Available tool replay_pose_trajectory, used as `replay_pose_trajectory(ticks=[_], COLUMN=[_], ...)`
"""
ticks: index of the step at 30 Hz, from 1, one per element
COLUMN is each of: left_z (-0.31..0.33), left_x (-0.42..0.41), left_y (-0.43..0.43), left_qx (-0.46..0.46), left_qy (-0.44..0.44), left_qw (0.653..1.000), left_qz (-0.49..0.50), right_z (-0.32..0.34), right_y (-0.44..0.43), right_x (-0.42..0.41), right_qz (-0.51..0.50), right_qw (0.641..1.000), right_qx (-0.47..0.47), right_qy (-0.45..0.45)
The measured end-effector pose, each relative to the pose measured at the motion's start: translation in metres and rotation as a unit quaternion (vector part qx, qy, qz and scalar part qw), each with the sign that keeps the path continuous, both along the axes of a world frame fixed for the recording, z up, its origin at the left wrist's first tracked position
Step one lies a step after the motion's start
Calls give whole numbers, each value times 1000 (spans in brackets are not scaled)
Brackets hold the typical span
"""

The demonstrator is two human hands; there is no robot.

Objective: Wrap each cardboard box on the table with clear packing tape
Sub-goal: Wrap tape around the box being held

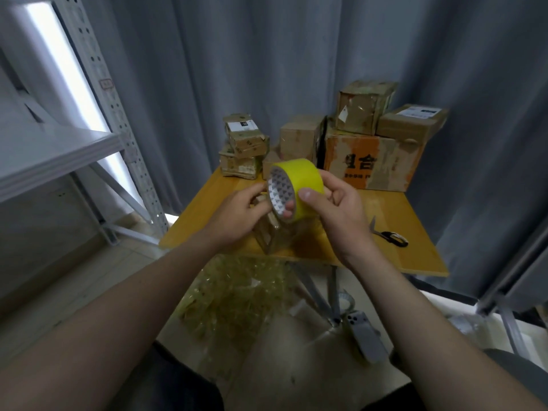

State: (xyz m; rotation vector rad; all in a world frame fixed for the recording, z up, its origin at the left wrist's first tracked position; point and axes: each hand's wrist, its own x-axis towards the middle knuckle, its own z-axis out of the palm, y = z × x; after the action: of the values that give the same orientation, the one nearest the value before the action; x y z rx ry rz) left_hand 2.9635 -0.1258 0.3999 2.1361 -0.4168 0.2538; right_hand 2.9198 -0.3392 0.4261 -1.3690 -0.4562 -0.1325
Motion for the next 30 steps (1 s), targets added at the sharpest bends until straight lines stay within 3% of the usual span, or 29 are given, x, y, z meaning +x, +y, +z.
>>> replay_pose_trajectory(ticks=[3, 5, 7, 8, 11, 13, 16, 24, 30], left_z=[0, 1, 3, 6, 1, -7, -15, -21, -21], left_x=[6, 10, 12, 11, 2, -1, 7, 13, 20], left_y=[-1, 6, 17, 23, 21, 5, -9, -6, -4], left_qx=[-124, -207, -306, -307, -119, -68, -68, -64, -26], left_qy=[125, 210, 262, 261, 184, 111, 48, 71, 74], left_qw=[982, 951, 914, 915, 975, 991, 996, 994, 995], left_qz=[63, 91, 48, 20, -32, -20, 28, 48, 60], right_z=[-1, -4, -4, -4, -6, -8, -3, 8, -24], right_y=[15, 21, 26, 28, 32, 34, 33, 14, 7], right_x=[24, 35, 40, 42, 41, 39, 37, 10, -23], right_qz=[-46, -59, -63, -63, -64, -69, -73, -119, -127], right_qw=[999, 998, 998, 998, 998, 997, 997, 992, 988], right_qx=[-11, -18, -30, -32, -19, -20, -28, -52, -37], right_qy=[13, 15, 3, -1, 0, 2, 3, 11, 74])
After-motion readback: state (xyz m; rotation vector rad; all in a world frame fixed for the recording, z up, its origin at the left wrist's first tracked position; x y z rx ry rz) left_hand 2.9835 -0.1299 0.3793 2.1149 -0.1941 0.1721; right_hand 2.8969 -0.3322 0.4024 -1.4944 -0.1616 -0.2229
